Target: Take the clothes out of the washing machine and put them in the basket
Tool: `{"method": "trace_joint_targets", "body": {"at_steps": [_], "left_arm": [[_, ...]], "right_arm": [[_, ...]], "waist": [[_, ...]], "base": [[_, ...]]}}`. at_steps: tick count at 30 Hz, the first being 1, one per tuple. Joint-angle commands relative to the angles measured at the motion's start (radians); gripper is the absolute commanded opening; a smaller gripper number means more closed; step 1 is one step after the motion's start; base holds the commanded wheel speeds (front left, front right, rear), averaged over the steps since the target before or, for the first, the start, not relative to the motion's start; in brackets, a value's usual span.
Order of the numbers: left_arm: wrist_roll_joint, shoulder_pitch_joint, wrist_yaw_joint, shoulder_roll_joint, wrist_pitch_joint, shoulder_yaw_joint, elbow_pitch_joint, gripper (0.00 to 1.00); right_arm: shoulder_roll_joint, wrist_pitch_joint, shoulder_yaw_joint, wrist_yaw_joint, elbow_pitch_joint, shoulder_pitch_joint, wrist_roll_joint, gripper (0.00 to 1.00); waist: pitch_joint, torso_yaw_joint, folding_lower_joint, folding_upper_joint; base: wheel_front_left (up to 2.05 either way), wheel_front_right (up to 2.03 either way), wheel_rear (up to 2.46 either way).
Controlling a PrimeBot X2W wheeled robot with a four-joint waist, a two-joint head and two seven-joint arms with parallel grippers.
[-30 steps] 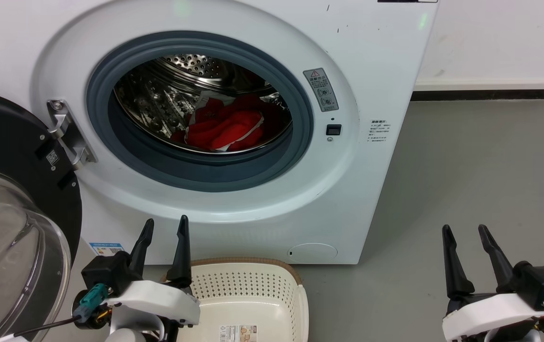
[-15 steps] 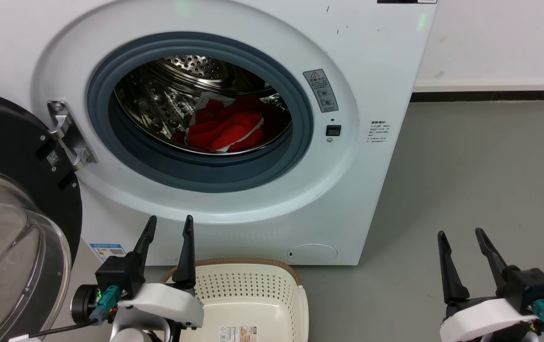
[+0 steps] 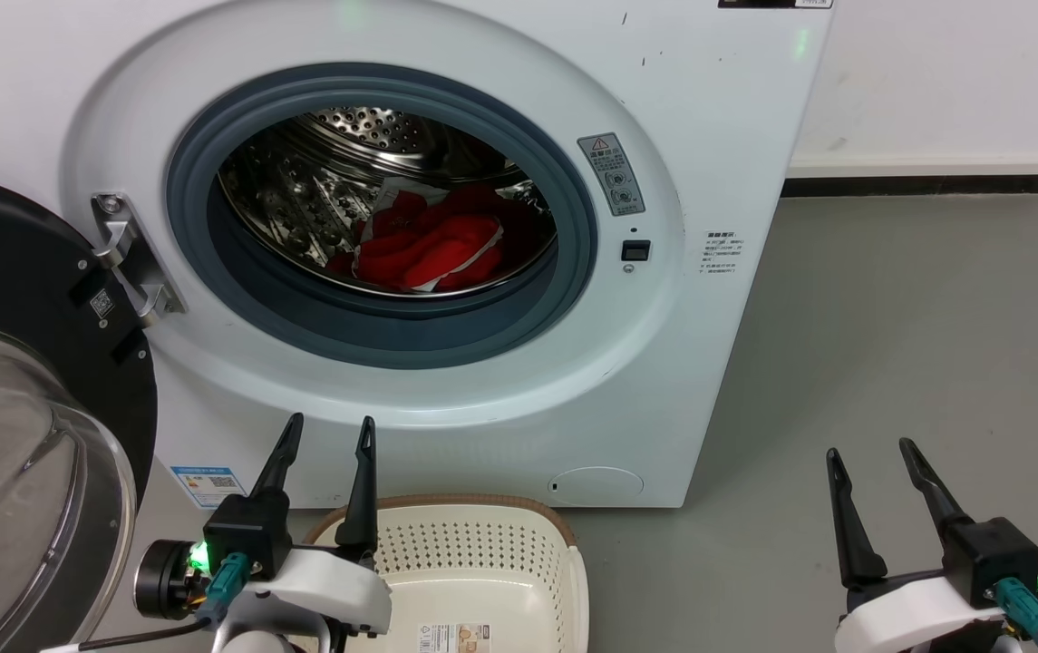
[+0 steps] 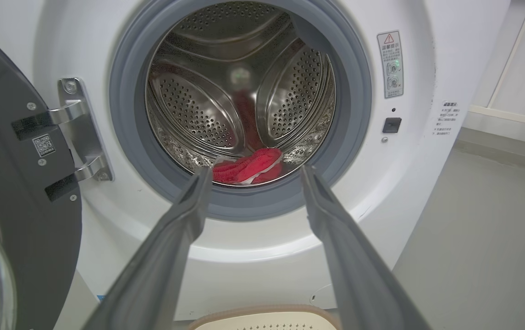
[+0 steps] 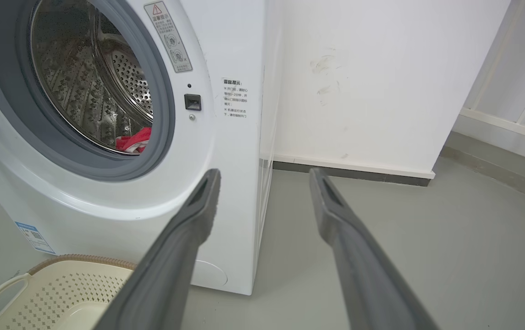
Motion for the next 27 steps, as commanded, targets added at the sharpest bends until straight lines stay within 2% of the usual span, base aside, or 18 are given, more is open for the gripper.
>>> {"method": "trace_joint_targets", "body": {"at_steps": [1, 6, 27], "left_arm": [[0.02, 0.007, 0.005, 0.002, -0.007, -0.003, -0.003, 1.0], [0.055, 0.01, 0.009, 0.002, -0.018, -0.004, 0.001, 1.0], [0.014, 0.006, 0.017, 0.001, -0.016, 0.004, -0.01, 1.0]], "right_arm": [[-0.002, -0.008, 0.001, 0.0, 0.001, 0.007, -0.018, 1.0], [-0.001, -0.018, 0.003, 0.0, 0.006, 0.007, -0.058, 1.0], [-0.001, -0.018, 0.008, 0.0, 0.015, -0.006, -0.02, 1.0]], "waist": [[0.0, 0.001, 0.0, 0.0], [0.0, 0.003, 0.0, 0.0], [0.007, 0.005, 0.0, 0.0]], "base": [[0.0, 0.0, 0.0], [0.0, 0.0, 0.0], [0.0, 0.0, 0.0]]}}
